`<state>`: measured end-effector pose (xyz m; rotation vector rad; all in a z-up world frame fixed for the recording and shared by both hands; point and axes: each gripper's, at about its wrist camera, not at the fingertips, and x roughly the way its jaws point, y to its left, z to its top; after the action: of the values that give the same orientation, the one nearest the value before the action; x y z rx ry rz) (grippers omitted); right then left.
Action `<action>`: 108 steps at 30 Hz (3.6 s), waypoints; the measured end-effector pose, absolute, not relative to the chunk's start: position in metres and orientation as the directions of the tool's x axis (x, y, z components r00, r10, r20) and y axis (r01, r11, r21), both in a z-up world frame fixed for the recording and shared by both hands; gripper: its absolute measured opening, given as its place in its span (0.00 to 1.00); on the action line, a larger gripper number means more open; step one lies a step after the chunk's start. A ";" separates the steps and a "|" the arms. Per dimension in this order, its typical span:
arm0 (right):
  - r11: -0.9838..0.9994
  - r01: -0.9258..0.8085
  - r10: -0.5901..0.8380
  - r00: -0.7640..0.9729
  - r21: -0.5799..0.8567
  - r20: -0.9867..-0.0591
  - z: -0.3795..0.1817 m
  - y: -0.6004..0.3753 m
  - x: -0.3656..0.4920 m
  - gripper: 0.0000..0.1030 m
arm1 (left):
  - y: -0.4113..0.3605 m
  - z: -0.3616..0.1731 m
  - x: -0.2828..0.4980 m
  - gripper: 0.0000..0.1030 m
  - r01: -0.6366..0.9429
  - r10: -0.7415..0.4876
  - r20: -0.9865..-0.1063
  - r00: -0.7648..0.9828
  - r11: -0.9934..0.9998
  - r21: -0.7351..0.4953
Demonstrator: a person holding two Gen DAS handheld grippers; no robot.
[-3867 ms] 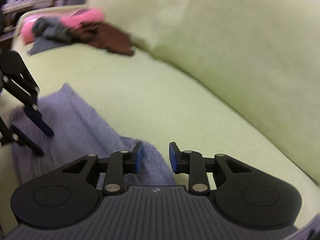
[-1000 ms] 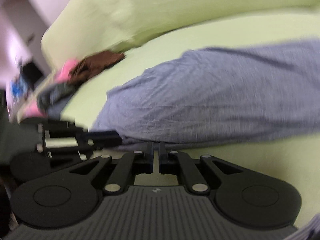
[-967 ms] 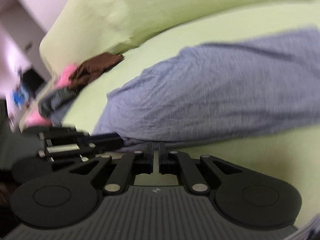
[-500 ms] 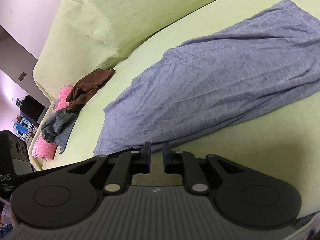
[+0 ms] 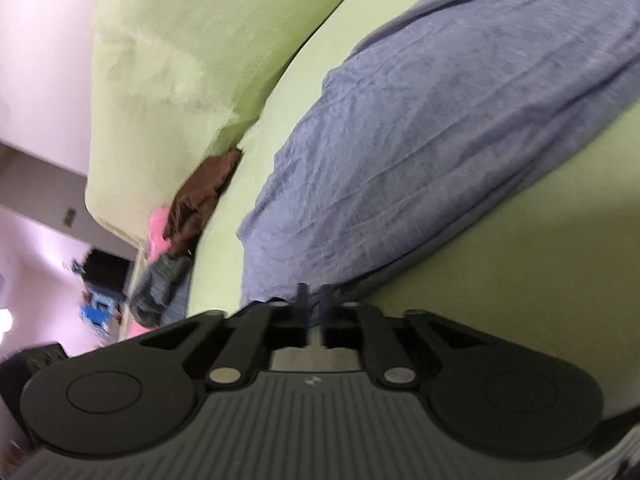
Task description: Fold clothes
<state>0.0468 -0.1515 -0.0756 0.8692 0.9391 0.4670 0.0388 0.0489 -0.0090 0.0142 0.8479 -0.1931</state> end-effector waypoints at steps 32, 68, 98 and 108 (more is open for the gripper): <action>0.543 0.241 0.596 0.564 0.805 -0.571 -0.088 -0.141 0.061 0.10 | 0.059 -0.025 0.072 0.38 0.344 -0.239 -0.783 0.575 0.938 -0.033; 0.520 0.242 0.633 0.535 0.819 -0.560 -0.095 -0.137 0.055 0.03 | 0.062 -0.022 0.084 0.51 0.422 -0.219 -0.818 0.532 0.906 0.032; 0.619 0.223 0.576 0.521 0.753 -0.629 -0.081 -0.131 0.040 0.00 | 0.063 -0.013 0.080 0.50 0.417 -0.184 -0.819 0.543 0.906 0.073; 0.641 0.148 0.569 0.567 0.753 -0.595 -0.065 -0.168 0.031 0.23 | 0.061 -0.024 0.078 0.54 0.383 -0.132 -0.813 0.567 0.916 0.119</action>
<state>0.0312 -0.1679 -0.0650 0.8662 0.9599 0.2876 0.0775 0.0611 -0.0243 0.2974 0.9215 -0.3077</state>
